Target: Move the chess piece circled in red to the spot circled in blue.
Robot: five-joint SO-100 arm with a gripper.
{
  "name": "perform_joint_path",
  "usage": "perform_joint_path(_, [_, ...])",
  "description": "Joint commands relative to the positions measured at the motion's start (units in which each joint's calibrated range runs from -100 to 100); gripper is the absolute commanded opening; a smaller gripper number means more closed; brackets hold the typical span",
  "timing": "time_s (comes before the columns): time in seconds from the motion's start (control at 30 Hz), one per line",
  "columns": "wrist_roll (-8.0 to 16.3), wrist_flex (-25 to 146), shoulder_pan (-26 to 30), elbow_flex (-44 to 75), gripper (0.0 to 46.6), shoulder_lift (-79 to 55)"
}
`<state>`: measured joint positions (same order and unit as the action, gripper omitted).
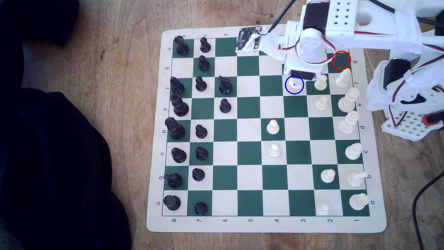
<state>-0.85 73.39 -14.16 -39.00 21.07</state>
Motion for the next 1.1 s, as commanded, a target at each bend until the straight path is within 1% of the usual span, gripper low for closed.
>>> perform_joint_path(0.0, [0.10,-1.40,0.35,2.37,0.2,-1.38])
perform_joint_path(0.3, [-0.24,-2.30,0.67,2.28,0.2,-4.35])
perform_joint_path(0.53, [-0.93,-2.54,-0.90,2.55,0.2,-5.71])
perform_joint_path(0.97, [-1.22,-2.95,-1.52,2.82,0.2,-6.73])
perform_joint_path(1.03, [-1.22,-3.03,-1.52,2.73,2.6,-6.73])
perform_joint_path(1.07, [-1.22,-3.12,-1.52,2.73,6.5,-6.73])
